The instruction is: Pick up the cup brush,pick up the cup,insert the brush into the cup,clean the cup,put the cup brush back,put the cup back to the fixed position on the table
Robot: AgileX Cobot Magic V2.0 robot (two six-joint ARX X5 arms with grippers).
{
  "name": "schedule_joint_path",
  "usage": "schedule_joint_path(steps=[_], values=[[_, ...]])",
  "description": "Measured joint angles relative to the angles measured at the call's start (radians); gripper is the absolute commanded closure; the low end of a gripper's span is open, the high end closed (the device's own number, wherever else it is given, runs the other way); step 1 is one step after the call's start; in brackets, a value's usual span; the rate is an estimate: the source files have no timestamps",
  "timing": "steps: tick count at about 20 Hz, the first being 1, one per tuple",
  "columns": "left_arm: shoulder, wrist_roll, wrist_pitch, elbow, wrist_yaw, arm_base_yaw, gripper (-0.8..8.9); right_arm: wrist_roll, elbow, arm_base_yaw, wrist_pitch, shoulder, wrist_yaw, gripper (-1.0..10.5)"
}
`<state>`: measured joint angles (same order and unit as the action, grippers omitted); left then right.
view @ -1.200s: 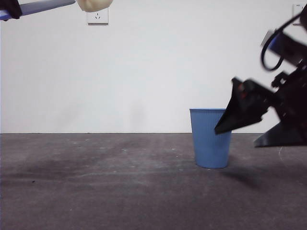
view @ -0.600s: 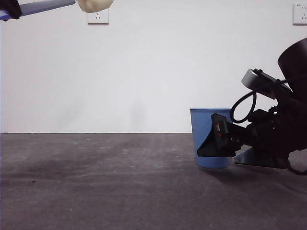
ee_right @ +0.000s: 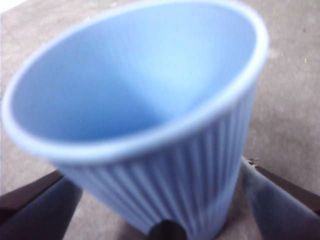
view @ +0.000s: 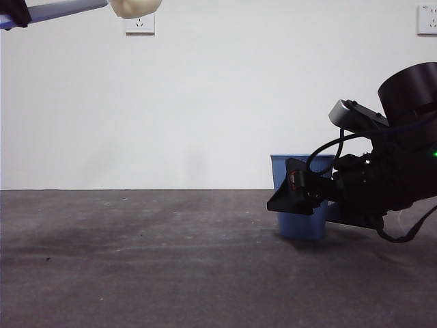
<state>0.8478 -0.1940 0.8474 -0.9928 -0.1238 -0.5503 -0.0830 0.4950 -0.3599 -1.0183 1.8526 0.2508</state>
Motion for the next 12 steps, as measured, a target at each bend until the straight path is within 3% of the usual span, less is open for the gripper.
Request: schedule_joint_path(steps=[5, 9, 12], values=[[0.0, 0.0, 0.0, 0.0, 0.0, 0.0, 8.22, -0.005, 0.001, -0.001, 0.009, 0.001, -0.02, 7.1], [0.0, 0.0, 0.009, 0.0, 0.0, 0.0, 8.22, -0.007, 0.001, -0.004, 0.009, 0.001, -0.02, 7.7], [0.0, 0.0, 0.019, 0.0, 0.0, 0.0, 8.22, -0.007, 0.001, -0.006, 0.011, 0.001, -0.02, 9.7]])
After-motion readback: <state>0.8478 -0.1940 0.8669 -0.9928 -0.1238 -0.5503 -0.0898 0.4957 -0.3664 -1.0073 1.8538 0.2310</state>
